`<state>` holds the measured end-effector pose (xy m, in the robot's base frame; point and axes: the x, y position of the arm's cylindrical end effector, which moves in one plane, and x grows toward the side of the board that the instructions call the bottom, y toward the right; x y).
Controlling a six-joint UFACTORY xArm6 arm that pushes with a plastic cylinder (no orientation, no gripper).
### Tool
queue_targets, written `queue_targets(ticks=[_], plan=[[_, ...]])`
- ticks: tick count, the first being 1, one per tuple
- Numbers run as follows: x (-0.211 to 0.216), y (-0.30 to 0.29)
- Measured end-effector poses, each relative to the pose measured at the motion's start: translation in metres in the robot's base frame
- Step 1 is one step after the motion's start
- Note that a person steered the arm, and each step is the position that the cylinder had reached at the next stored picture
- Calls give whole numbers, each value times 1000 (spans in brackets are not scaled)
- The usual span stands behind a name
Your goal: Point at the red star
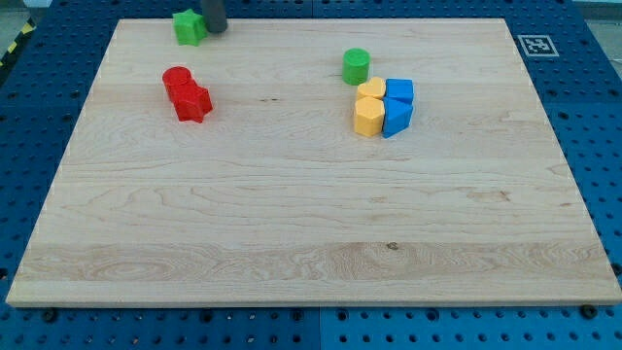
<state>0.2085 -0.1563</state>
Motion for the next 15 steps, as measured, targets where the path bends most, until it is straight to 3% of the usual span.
queue_targets(ticks=[2,4,6,8,10,11,12,13,15], plan=[[0,-27],[4,36],[7,40],[77,66],[196,96],[248,72],[248,2],[201,-45],[187,-41]])
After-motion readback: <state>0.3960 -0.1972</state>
